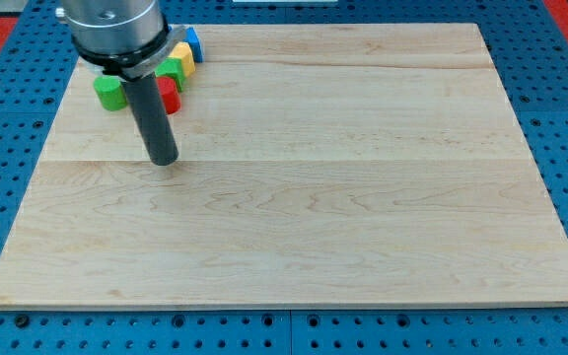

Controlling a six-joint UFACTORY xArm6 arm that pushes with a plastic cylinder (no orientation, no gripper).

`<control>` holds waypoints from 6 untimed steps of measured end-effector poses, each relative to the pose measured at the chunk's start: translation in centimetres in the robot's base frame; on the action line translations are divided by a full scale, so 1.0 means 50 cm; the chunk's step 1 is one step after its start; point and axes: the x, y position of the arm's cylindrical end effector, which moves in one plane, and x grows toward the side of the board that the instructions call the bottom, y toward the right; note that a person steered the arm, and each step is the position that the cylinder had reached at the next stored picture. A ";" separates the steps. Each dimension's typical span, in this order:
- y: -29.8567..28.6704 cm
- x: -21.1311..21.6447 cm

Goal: Move yellow heart along with yellow hexagon towards the center

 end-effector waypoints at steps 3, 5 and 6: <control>0.153 -0.086; 0.064 0.081; 0.074 0.094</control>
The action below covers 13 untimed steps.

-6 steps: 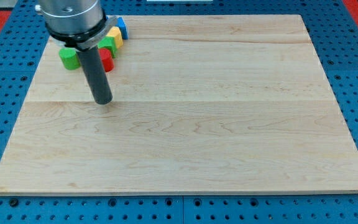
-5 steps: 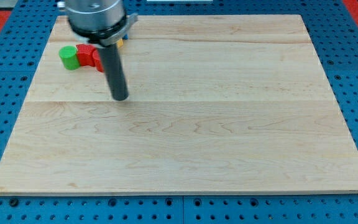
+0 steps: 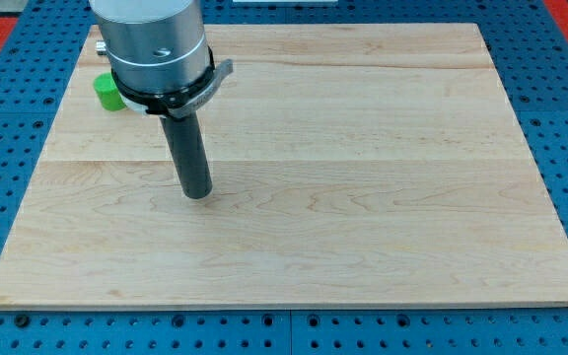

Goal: Move yellow heart along with yellow hexagon towards the center

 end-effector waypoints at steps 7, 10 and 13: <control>-0.364 -0.295; -0.241 -0.419; -0.142 -0.482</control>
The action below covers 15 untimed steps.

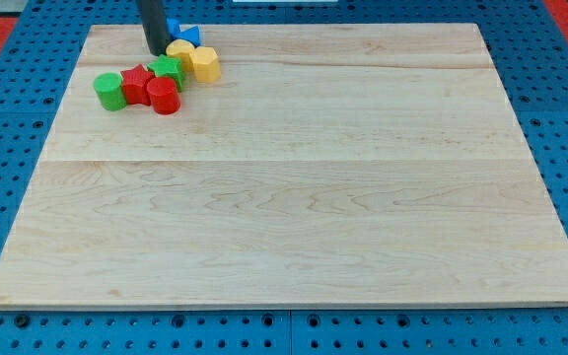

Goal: Move yellow heart along with yellow hexagon towards the center

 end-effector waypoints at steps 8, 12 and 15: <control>0.071 0.040; 0.086 0.022; 0.211 0.124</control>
